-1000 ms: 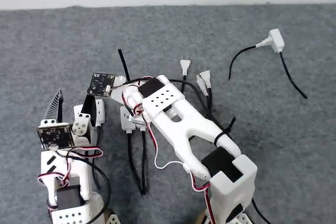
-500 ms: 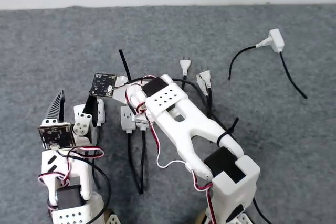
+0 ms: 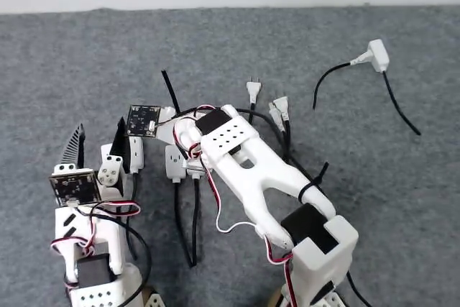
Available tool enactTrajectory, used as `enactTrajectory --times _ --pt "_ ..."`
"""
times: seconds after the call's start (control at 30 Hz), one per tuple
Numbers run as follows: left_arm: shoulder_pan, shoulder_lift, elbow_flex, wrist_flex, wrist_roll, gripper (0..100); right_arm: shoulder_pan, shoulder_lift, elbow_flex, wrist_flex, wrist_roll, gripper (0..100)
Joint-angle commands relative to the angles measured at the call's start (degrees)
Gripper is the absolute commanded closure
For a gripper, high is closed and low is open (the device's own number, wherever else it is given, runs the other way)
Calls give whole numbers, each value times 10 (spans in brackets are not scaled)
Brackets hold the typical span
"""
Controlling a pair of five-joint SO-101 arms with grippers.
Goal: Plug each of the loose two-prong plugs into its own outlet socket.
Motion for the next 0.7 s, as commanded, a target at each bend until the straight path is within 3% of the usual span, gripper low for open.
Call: enactTrajectory --times 0.0,0.67 --pt "-7 -11 -10 -15 4 757 -23 11 20 3 0 990" --pt "-31 -11 -19 -16 10 757 -27 16 18 10 11 990"
